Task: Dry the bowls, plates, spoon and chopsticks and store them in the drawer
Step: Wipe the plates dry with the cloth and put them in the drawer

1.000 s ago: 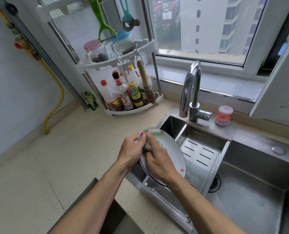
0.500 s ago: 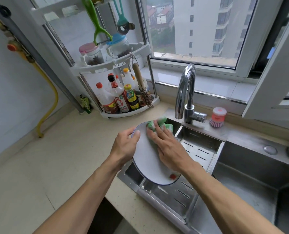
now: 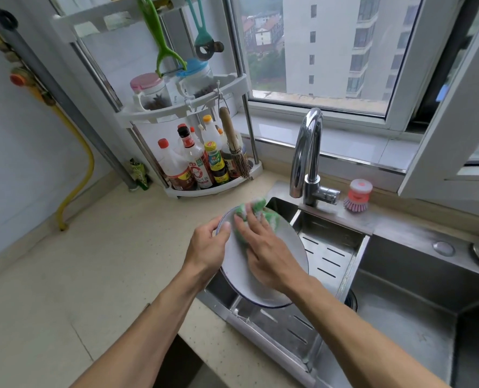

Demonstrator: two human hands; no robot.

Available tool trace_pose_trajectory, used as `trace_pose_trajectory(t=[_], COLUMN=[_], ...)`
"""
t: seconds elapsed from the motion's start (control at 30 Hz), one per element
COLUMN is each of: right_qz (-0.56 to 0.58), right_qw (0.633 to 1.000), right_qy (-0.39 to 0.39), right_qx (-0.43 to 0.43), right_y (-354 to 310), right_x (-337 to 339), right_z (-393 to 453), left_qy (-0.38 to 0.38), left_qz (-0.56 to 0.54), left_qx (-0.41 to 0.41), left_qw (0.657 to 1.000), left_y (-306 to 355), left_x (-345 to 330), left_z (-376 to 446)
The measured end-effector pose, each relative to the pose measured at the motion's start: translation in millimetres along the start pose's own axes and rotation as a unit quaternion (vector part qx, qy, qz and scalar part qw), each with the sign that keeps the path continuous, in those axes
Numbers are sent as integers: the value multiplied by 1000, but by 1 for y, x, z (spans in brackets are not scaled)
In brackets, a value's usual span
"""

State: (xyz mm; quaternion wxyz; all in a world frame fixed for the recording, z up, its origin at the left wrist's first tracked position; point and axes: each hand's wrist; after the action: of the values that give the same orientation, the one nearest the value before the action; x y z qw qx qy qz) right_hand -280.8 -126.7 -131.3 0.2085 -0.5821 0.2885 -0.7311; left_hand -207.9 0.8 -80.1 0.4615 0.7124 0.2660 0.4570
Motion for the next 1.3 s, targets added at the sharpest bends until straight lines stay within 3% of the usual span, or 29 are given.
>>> trace_pose_trajectory(t=[0.2,0.27,0.37,0.53,0.63,0.73,0.87,0.97,1.1,1.3], right_qz=[-158,-126,15,176,176,225,277,232,226,229], right_qw=[984,988,995,984,983,972,956,966,966,958], right_qy=[-74,-65,-28,-29,-43,-1,-16,-38,-13,-130], right_qx=[-31,-58,-97,6,-21,-74,-96,-111,-123,-116], right_y=[46,42,24,-23,-2,-12,-30,-17,-15,-10], right_x=[6,-1,2,-4,-1,-2,-12,-3,3,8], right_z=[-27,-31,-12,-19,-17,-11,-27,-23,-8,-38], left_qy=[63,61,38,5,-8,-4,81,112,102,115], left_qz=[12,13,11,-23,-26,-48,-44,-54,-16,-22], left_qx=[-5,-4,-8,-2,-1,6,51,76,35,51], left_qw=[998,998,999,1000,1000,999,994,989,994,992], left_y=[2,0,-2,-7,-12,-11,-15,-16,-8,-11], left_x=[12,8,-2,-4,-3,-9,-20,-26,-33,-20], left_z=[7,2,-3,2,1,0,8,4,2,10])
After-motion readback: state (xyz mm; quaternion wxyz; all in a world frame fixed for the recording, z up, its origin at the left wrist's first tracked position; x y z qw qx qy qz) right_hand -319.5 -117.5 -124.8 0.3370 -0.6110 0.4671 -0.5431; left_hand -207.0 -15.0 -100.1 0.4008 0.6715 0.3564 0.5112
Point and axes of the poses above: each hand's wrist, its own z-axis towards the middle knuckle, its own x-axis out of the back of the hand, y = z × x, and after that the axes turned 2 degrees about y, right-handed
